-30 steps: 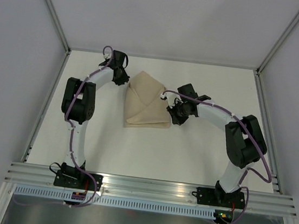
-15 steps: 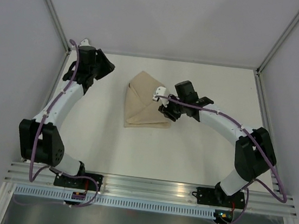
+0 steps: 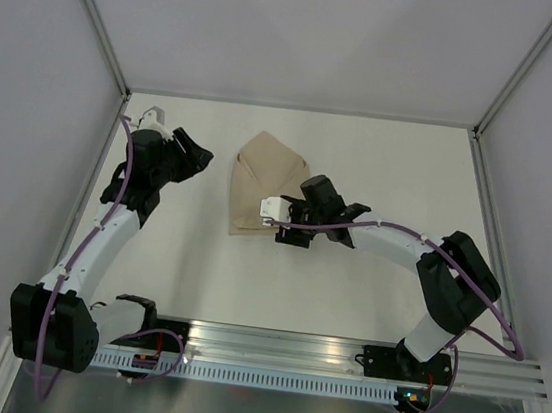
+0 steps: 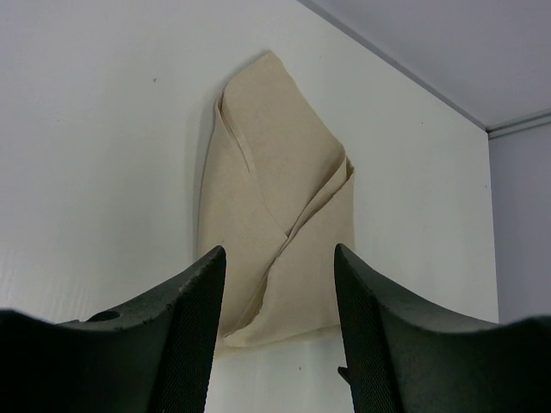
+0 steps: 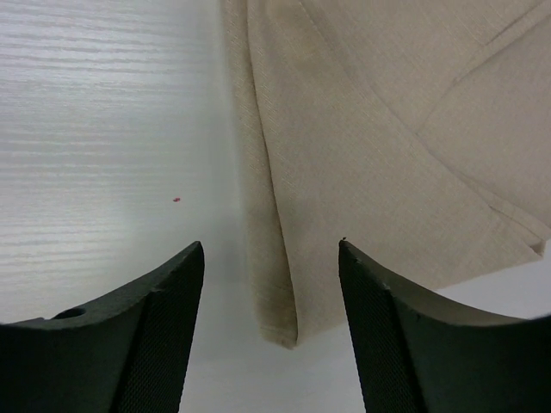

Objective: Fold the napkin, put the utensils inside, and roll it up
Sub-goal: Adjust the napkin at the center of the board, then roll the napkin at the center of the board.

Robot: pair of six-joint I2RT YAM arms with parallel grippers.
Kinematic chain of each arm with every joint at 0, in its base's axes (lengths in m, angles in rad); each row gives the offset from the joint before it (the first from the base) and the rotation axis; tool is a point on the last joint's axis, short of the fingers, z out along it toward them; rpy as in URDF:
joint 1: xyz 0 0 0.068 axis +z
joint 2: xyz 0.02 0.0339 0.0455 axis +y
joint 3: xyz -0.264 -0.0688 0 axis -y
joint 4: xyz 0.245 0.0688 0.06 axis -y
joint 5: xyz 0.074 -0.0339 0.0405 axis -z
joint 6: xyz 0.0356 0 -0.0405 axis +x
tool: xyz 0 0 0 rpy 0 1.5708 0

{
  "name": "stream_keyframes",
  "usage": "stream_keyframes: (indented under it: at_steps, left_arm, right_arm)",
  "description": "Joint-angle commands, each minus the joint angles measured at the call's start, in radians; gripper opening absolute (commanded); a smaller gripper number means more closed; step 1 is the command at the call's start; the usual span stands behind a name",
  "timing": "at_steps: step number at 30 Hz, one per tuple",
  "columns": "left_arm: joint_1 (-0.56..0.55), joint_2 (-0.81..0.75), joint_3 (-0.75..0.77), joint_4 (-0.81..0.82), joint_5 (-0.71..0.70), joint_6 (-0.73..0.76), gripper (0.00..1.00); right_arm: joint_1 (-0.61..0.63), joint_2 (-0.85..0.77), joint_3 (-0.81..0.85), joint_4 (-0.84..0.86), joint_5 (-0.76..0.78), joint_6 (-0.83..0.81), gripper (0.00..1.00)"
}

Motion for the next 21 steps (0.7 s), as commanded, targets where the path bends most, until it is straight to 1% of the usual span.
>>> stream_keyframes:
  at_steps: [1, 3, 6, 9, 10, 12, 14, 21]
  left_arm:
    - [-0.005, -0.060, -0.028, 0.074, 0.026, 0.056, 0.59]
    - [-0.003, -0.071, -0.045, 0.077, 0.027, 0.057, 0.59]
    - [-0.003, -0.082, -0.054, 0.080, 0.033, 0.065, 0.59]
    - [-0.005, -0.097, -0.065, 0.082, 0.033, 0.067, 0.59]
    - [-0.005, -0.102, -0.068, 0.088, 0.033, 0.067, 0.59]
    - [-0.005, -0.112, -0.080, 0.093, 0.035, 0.060, 0.59]
    - [-0.003, -0.112, -0.083, 0.096, 0.043, 0.059, 0.59]
    - [-0.007, -0.092, -0.091, 0.106, 0.052, 0.071, 0.59]
  right_arm:
    - [0.019, -0.030, -0.023, 0.116, -0.065, -0.057, 0.71]
    - [0.037, -0.052, -0.053, 0.139, -0.059, -0.059, 0.73]
    - [0.066, -0.058, -0.065, 0.167, -0.048, -0.053, 0.75]
    - [0.092, -0.023, -0.065, 0.184, 0.013, -0.059, 0.73]
    - [0.117, -0.014, -0.076, 0.226, 0.033, -0.071, 0.72]
    - [0.152, 0.008, -0.086, 0.254, 0.089, -0.084, 0.70]
    - [0.172, 0.043, -0.086, 0.291, 0.129, -0.100, 0.70]
    - [0.184, 0.132, -0.077, 0.371, 0.214, -0.116, 0.68]
